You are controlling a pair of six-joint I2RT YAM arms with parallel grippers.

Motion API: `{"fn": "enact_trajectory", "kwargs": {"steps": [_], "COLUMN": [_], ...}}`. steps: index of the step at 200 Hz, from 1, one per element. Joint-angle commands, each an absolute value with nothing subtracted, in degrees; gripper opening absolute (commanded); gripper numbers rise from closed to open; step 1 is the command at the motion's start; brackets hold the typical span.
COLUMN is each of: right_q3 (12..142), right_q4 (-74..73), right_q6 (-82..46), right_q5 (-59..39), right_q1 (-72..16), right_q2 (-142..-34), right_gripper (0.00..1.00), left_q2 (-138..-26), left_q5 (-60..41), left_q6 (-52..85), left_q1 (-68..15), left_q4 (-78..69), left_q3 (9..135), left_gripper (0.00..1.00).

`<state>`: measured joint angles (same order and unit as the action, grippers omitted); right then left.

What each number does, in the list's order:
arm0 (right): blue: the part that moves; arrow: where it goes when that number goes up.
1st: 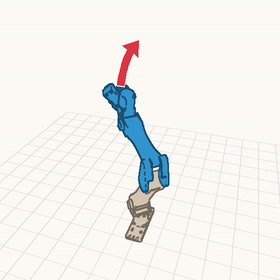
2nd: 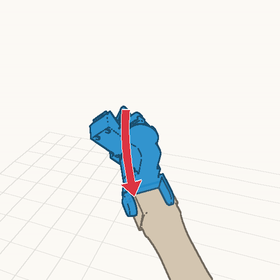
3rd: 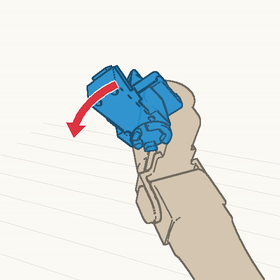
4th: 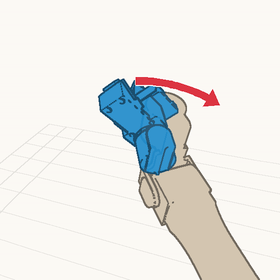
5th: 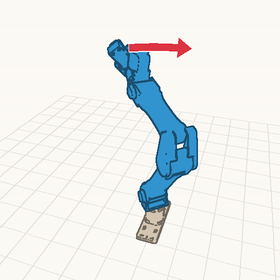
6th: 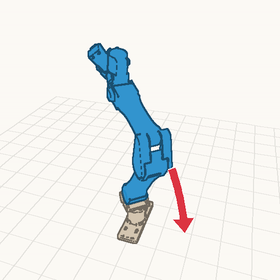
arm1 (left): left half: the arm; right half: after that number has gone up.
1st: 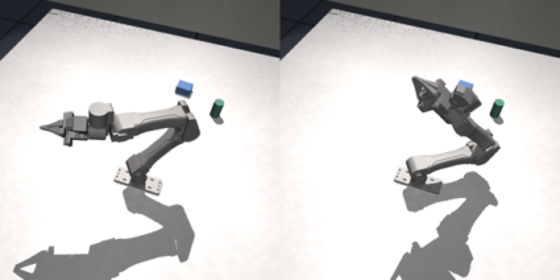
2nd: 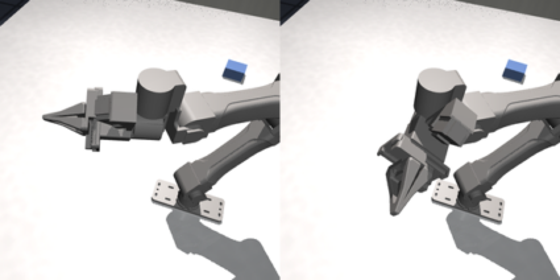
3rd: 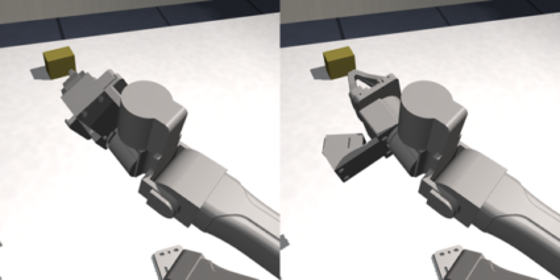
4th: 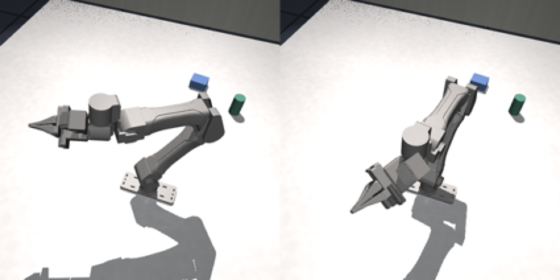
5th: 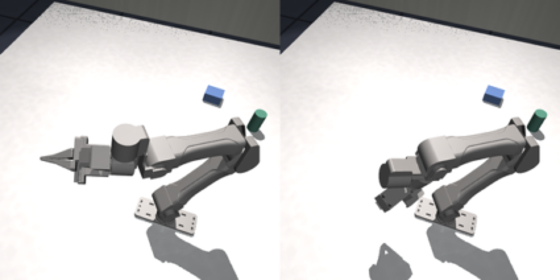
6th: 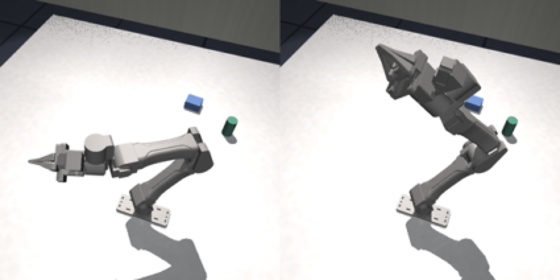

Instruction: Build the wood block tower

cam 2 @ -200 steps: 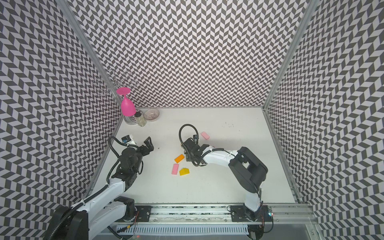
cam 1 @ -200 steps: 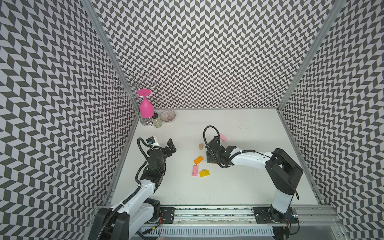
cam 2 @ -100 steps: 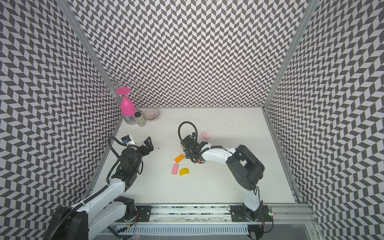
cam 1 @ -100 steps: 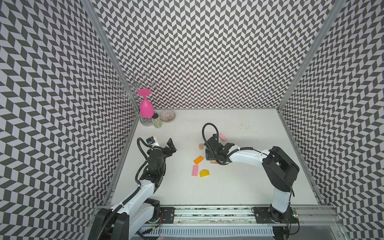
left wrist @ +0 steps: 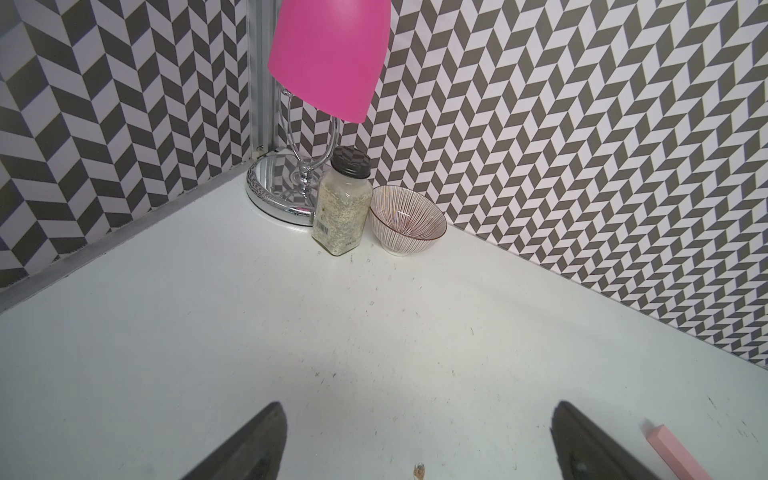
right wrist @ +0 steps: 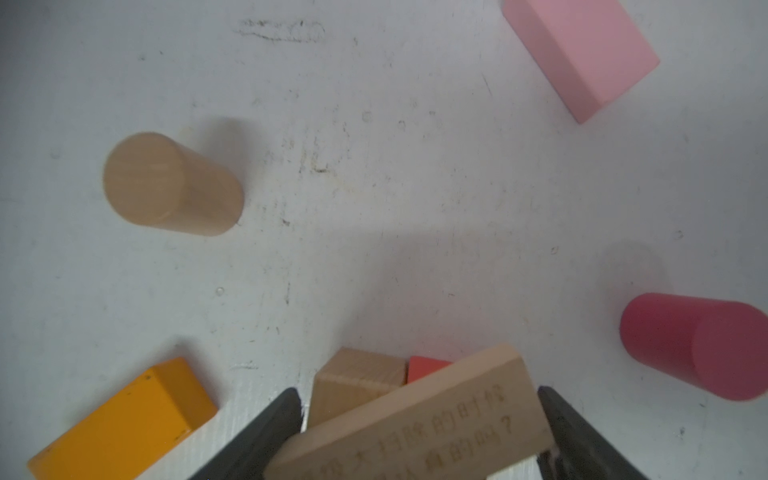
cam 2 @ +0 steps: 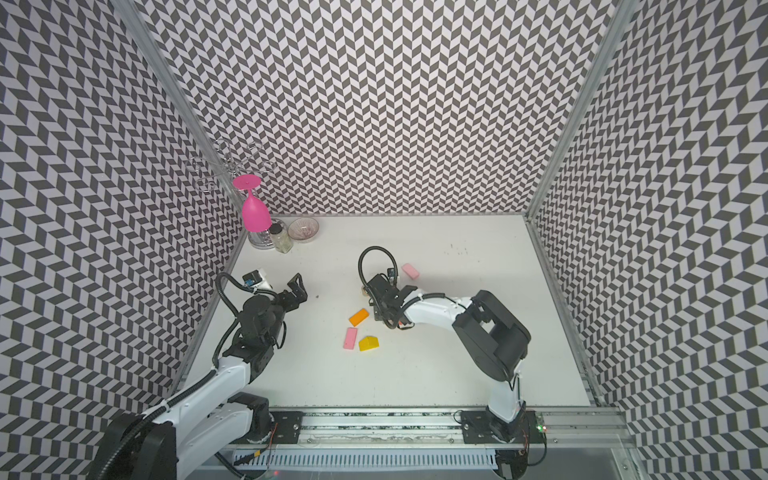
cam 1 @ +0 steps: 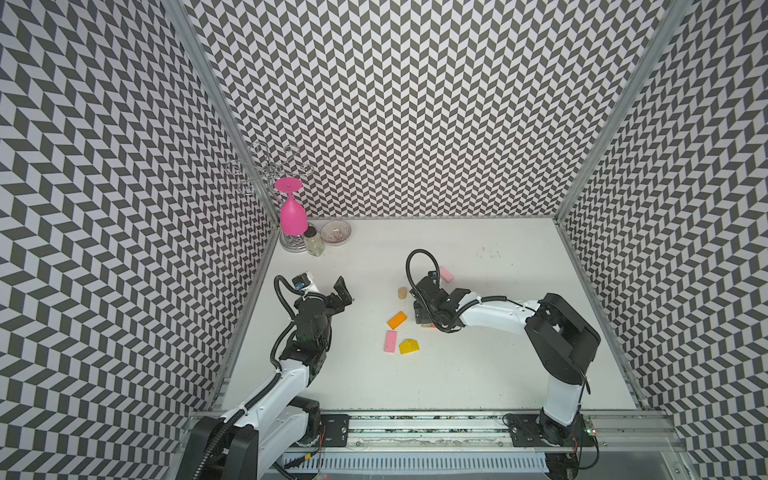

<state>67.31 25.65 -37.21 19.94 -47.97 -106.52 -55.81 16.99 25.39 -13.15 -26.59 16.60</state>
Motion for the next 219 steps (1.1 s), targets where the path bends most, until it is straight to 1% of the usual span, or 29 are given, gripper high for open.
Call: {"fn": "enact_trajectory", "kwargs": {"steps": [1,15,49,60,71,90,100,107,119,139,152,172,219], "right_q3": [67.9,68.9,71.8,71.9,71.5,70.5,70.4,70.5,70.4,69.3,67.9,64.8,61.5], "right_q4": [25.0,25.5,26.4,26.0,24.9,22.6,21.8,21.6,21.3,20.7,20.1,18.4,16.6], "right_q6": [-36.5,-36.0,-34.4,-33.8,-33.1,-31.5,-30.0,-29.2,-27.9,-26.4,-25.9,-25.6,-25.5], "right_q5": [21.2,21.2,21.8,21.3,20.7,19.0,17.9,17.2,16.1,15.8,15.4,15.3,13.9], "right_q1": [-47.9,-47.9,-46.7,-45.7,-44.3,-41.3,-40.0,-39.0,-38.2,-37.9,-37.8,-37.8,-37.8], "right_q2": [-102.8,-102.4,-101.5,-100.8,-100.1,-99.5,-99.7,-100.0,-100.4,-100.2,-99.7,-98.2,-98.1], "right_gripper": [0.89,0.92,0.92,0.91,0.90,0.88,0.84,0.81,0.78,0.77,0.75,0.75,0.75], "left_q2": [-55.3,-55.4,-55.5,-55.3,-54.8,-53.3,-52.0,-51.0,-49.3,-49.4,-51.3,-55.0,-64.3], "left_q5": [16.9,16.9,16.6,15.1,10.9,-3.4,-8.3,-9.6,-6.9,0.8,5.4,6.5,6.9], "left_q6": [25.6,25.6,25.5,25.0,24.5,24.3,24.8,24.6,24.2,23.9,25.0,26.6,27.4], "left_q1": [-13.5,-13.4,-13.4,-13.4,-13.4,-14.0,-16.4,-19.2,-26.4,-39.4,-44.8,-47.8,-48.4], "left_q4": [-28.2,-28.2,-28.3,-28.5,-29.4,-29.6,-29.3,-28.2,-24.9,-21.6,-19.2,-19.0,-20.6], "left_q3": [16.1,16.2,16.2,16.1,15.5,14.4,13.8,13.8,14.4,15.0,15.9,15.8,17.7], "left_gripper": [1.00,1.00,1.00,1.00,1.00,1.00,1.00,1.00,1.00,1.00,1.00,1.00,1.00]}}
